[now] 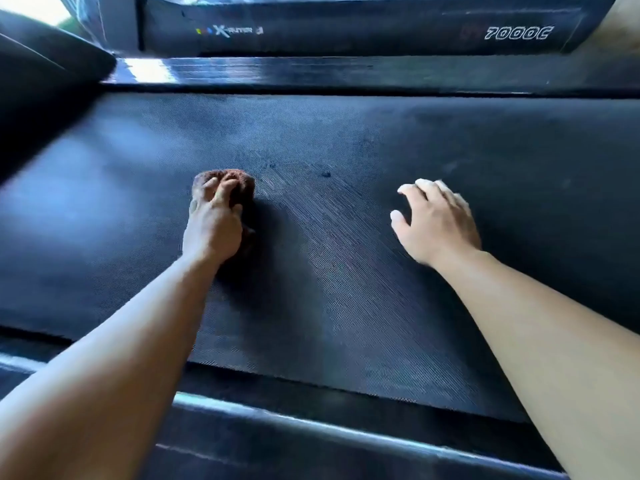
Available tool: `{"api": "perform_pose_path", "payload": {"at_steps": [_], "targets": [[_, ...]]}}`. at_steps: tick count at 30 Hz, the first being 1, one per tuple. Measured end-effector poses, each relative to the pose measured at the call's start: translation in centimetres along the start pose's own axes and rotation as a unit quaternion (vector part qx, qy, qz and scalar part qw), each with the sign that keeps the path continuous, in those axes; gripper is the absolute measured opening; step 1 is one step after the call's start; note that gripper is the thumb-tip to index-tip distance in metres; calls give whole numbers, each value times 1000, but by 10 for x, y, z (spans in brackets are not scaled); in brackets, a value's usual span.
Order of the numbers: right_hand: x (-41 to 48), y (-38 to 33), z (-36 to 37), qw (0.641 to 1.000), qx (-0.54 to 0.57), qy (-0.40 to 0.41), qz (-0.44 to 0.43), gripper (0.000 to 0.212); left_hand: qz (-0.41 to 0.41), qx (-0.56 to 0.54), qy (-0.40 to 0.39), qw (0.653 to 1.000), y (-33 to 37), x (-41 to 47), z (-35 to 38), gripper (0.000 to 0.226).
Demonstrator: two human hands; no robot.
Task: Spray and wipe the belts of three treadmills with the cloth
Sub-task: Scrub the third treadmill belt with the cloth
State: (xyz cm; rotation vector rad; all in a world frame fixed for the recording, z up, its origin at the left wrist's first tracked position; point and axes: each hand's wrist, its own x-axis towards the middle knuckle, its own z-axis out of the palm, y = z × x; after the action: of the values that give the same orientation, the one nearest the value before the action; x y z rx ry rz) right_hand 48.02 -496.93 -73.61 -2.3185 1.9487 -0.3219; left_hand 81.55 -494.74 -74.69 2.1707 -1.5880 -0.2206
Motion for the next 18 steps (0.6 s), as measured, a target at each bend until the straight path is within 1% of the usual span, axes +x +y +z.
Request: {"api": "perform_pose_path", "payload": {"at_steps": [5,8,11,14,18], "targets": [[29,26,11,997,-26,-28,63,55,-16,26,-4,1000,-3,44,15,54],[38,30,21,996,-28,-54,69,57,-7,41,-26,999,10,73,27,56],[41,32,28,995,-21,-58,75,59,25,52,-36,998,37,96,44,56],[42,33,29,995,-25,-59,78,59,68,51,-45,995,83,105,64,56],[42,32,27,994,-23,-63,86,58,186,40,-69,979,157,93,92,54]]}}
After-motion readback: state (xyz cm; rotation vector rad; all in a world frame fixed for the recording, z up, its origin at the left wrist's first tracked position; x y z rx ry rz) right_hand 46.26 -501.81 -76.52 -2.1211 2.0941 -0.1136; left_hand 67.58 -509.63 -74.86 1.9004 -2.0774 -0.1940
